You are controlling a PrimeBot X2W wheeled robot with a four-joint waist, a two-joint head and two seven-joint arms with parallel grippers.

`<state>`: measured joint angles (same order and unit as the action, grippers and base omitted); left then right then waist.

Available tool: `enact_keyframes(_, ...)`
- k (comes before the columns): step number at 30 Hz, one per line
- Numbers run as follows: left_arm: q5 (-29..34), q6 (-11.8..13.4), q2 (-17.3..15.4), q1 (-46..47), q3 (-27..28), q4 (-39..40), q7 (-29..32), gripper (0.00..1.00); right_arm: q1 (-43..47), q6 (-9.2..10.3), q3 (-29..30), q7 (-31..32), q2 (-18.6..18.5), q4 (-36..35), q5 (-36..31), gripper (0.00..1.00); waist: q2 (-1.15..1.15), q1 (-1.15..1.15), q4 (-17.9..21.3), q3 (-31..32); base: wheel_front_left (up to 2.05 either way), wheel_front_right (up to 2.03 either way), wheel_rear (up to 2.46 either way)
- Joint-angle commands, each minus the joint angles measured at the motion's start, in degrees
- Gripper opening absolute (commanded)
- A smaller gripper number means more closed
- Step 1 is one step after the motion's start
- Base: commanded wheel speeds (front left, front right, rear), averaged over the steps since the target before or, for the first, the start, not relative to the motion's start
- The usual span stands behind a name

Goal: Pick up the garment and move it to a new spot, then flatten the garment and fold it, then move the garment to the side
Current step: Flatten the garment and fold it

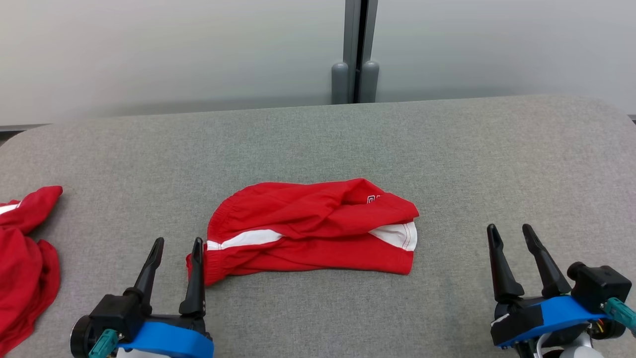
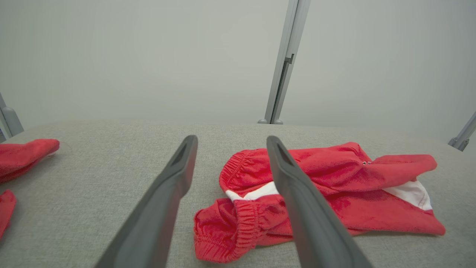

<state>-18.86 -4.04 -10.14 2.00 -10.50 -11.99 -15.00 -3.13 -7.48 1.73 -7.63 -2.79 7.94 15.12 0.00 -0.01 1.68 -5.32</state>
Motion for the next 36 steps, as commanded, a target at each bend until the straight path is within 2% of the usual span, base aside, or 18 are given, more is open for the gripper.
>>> enact_keyframes(1, 0.8, 0.0, 0.0, -0.7, 0.8, -0.5, -0.3, 1.0, 0.8, -0.03, 0.3, 0.0, -0.2, 0.1, -0.4, 1.0, 0.0, 0.01, 0.1, 0.3, 0.0, 0.0, 0.0)
enact_keyframes(11, 1.6, -0.9, -0.1, -1.1, 3.8, -2.9, -0.3, 1.0, 1.7, -0.03, 0.4, 0.2, -0.2, 0.9, -1.4, 1.0, 0.0, 0.01, -0.1, 1.1, 0.0, 0.0, 0.0)
enact_keyframes(30, 0.3, -1.9, -0.2, 2.0, 2.4, -7.3, 0.0, 1.0, 1.2, -0.03, -0.5, -0.2, -0.2, 1.0, -0.7, 1.0, 0.0, 0.01, 0.0, 0.7, 0.0, 0.0, 0.0)
enact_keyframes(33, -0.5, -2.0, 0.0, 2.7, 1.9, -7.0, 2.8, 1.0, 1.0, -0.03, -0.5, -0.1, -0.2, 0.8, -0.7, 1.0, 0.0, 0.01, -0.2, 0.6, 0.0, 0.0, 0.0)
enact_keyframes(36, -2.3, -1.9, 0.4, 3.9, 1.4, -6.4, 9.0, 1.0, 0.5, -0.03, -0.9, 0.2, -0.2, 0.3, -0.7, 1.0, 0.0, 0.01, -0.5, 0.3, 0.0, 0.0, 0.0)
